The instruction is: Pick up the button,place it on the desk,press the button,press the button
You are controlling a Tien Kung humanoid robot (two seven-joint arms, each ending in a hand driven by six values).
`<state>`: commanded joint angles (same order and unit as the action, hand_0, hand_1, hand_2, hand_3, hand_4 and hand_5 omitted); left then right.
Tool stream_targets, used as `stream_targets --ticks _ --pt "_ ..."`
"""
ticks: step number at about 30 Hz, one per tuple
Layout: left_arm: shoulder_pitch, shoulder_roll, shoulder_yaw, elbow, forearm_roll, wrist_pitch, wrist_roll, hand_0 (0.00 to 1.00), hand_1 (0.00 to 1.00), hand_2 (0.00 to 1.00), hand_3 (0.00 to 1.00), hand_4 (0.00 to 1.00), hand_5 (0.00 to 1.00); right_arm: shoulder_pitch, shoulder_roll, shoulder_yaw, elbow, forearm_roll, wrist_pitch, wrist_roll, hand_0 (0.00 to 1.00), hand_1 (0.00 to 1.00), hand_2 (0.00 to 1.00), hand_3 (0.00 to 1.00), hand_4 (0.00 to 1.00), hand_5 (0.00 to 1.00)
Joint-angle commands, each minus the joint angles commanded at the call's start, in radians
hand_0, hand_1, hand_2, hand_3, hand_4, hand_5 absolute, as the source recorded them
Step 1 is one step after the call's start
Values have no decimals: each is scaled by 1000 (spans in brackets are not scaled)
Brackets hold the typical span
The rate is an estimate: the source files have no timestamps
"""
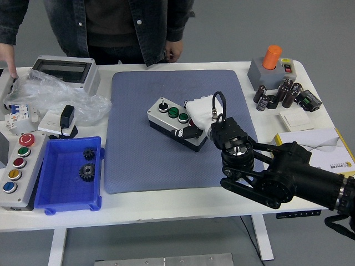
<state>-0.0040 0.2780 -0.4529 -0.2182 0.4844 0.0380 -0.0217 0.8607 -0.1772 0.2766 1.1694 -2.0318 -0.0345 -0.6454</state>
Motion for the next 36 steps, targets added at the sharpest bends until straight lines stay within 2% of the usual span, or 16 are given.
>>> stream_targets --ticks 2,3,13,20,21,22,26,27,29,32,36 --pt "0 0 1 0 -1 0 -1 587 629 590 608 559 213 6 -11 -16 5 6 -5 0 128 371 437 507 492 2" --pt "0 1 2 0 -2 1 -1 586 631 590 611 563 220 9 -17 -26 6 7 -9 0 130 369 437 497 431 2" --pt "-1 0 4 0 -4 4 -4 586 632 591 611 565 223 43 -71 -125 21 -11 -56 6 127 363 436 502 408 2" --pt "-2 2 8 0 -7 7 -7 586 633 591 610 563 234 83 -122 -210 39 5 -143 134 132 369 434 502 422 2" --pt "-2 2 9 0 -7 8 -7 586 633 590 611 557 244 87 -127 -223 41 11 -157 154 150 419 440 507 385 2" --pt "-3 3 9 0 -8 8 -8 586 633 590 611 557 244 90 -132 -236 43 17 -175 176 150 419 440 507 385 2" --pt "-3 3 13 0 -12 10 -9 586 633 590 611 557 244 96 -143 -262 53 25 -231 256 150 419 440 507 385 2" --pt "-2 3 14 0 -13 10 -9 584 633 590 610 555 249 96 -144 -264 54 25 -241 268 166 466 452 507 374 2" --pt "-2 2 17 0 -14 11 -9 584 633 590 610 555 249 98 -145 -267 56 19 -261 290 166 466 452 507 374 2" --pt "-2 1 18 0 -14 11 -9 584 633 590 610 555 249 104 -146 -270 55 12 -275 306 166 466 452 507 374 2" --pt "-4 2 17 0 -13 11 -10 583 633 590 610 552 255 113 -148 -264 45 5 -267 325 164 471 455 496 363 2"
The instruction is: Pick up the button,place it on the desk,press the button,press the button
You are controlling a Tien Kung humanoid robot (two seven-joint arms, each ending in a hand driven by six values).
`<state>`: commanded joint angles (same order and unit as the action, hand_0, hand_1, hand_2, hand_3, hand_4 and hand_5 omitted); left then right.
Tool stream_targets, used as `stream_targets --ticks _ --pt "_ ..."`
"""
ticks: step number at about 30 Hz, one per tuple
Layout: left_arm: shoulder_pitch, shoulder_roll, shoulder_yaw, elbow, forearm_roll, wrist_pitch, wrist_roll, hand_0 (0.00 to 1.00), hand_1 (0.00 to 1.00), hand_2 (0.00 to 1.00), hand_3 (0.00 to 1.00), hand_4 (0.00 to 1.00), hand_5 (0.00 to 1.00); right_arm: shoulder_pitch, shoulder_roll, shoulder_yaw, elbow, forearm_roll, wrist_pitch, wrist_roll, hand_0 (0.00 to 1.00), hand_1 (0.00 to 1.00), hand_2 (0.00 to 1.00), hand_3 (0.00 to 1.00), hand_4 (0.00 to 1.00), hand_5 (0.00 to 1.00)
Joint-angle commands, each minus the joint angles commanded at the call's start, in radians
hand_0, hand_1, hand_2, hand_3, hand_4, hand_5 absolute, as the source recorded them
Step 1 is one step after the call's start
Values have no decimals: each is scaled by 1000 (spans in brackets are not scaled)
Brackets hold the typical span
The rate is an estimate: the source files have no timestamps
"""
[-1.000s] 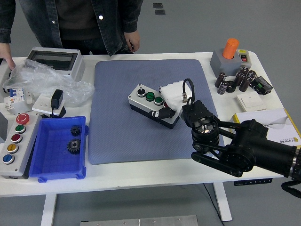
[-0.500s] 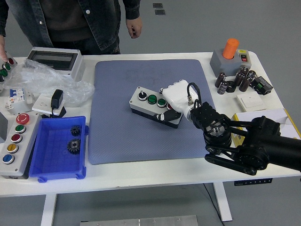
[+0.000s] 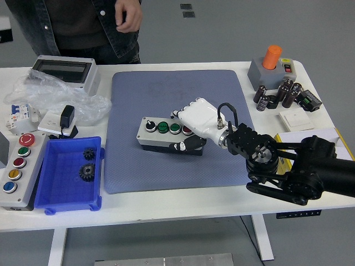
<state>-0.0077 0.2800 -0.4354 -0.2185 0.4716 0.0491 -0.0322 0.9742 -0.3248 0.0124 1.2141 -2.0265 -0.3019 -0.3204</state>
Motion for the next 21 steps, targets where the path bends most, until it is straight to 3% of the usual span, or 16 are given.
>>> stream_targets --ticks 11,21 --pt "3 2 4 2 -4 2 -3 582 630 590 610 547 258 -13 -3 41 -50 -22 36 78 166 468 448 499 370 2" --pt "3 2 3 2 0 4 -4 580 630 590 609 543 261 -16 -10 47 -66 -73 -24 139 166 493 448 501 373 2"
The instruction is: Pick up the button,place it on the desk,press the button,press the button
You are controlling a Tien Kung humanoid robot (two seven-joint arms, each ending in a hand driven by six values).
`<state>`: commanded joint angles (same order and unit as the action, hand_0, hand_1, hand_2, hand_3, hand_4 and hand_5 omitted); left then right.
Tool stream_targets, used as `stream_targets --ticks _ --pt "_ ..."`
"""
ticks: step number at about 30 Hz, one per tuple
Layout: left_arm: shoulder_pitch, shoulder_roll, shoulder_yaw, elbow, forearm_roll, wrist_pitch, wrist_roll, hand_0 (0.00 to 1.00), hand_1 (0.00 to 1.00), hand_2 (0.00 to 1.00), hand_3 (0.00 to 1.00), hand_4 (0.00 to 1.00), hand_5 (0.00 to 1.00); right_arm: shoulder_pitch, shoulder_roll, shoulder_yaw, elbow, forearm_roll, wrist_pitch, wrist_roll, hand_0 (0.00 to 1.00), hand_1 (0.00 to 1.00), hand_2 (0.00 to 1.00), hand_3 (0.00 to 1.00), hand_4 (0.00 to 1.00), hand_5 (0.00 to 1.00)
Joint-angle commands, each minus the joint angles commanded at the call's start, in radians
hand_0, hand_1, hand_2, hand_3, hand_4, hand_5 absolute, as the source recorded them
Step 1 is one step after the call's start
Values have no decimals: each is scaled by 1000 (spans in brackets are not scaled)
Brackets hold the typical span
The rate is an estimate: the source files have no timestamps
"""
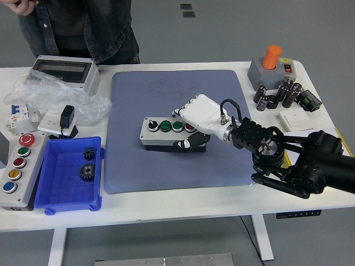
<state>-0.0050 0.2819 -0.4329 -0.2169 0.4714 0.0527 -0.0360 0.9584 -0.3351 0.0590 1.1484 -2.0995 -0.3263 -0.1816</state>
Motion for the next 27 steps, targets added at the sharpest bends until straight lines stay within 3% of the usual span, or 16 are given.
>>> stream_targets --ticks 17,18,23,24,27 --pt "-4 -2 0 1 0 -1 0 578 630 590 609 540 264 -13 6 35 -56 -42 15 68 172 500 450 498 374 2" --pt "-4 -2 0 1 0 -1 0 579 631 590 608 539 266 -13 6 35 -55 -44 16 69 182 525 565 493 376 2" --pt "-6 -4 1 1 0 -1 0 579 631 590 608 539 266 -11 6 38 -53 -58 28 67 182 525 565 493 376 2" --pt "-6 -4 0 1 0 -1 0 578 630 589 608 540 266 -11 7 39 -54 -61 31 67 228 572 683 505 376 2" --pt "-7 -5 -2 0 2 -2 0 578 630 589 608 540 266 -12 7 41 -57 -68 43 60 228 572 683 505 376 2"
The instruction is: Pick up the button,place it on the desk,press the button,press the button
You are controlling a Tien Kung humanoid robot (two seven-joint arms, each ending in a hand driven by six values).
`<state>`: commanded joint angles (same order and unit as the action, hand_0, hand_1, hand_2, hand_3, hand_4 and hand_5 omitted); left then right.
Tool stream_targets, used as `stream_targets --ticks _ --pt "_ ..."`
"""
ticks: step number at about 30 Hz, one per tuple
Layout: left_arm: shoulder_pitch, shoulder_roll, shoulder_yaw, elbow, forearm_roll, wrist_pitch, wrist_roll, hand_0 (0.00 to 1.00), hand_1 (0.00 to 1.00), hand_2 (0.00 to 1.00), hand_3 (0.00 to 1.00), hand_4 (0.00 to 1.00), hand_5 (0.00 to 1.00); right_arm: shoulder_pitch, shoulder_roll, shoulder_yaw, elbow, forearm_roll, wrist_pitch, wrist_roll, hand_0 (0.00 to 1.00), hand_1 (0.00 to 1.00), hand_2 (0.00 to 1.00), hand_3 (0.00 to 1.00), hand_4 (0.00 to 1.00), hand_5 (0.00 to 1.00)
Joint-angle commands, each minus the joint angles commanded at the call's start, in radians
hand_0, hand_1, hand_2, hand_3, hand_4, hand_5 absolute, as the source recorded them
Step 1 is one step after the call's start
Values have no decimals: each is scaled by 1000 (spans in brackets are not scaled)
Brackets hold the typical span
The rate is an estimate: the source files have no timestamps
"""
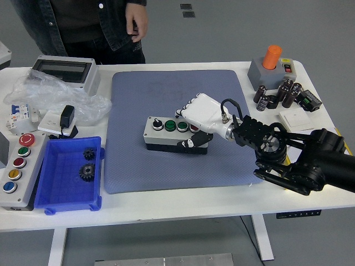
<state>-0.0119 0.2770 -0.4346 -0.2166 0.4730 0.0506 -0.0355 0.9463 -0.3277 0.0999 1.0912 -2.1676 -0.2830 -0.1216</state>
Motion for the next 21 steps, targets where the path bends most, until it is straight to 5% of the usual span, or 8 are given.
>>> stream_targets --ticks 14,15,20,21 --pt "2 1 4 2 -8 -3 -3 577 630 589 608 539 267 -8 -1 -11 10 22 13 -14 229 577 733 508 380 2" --pt "2 1 5 2 -9 -3 -3 577 629 589 608 538 266 -9 0 -11 12 22 15 -15 239 587 768 677 460 2" --pt "3 -1 10 2 -12 -5 -5 577 629 589 608 538 266 -11 -4 -13 27 24 18 -19 239 587 768 677 460 2" --pt "3 -1 10 2 -12 -5 -5 576 630 588 607 537 267 -12 -6 -14 32 24 19 -21 217 570 787 690 614 2"
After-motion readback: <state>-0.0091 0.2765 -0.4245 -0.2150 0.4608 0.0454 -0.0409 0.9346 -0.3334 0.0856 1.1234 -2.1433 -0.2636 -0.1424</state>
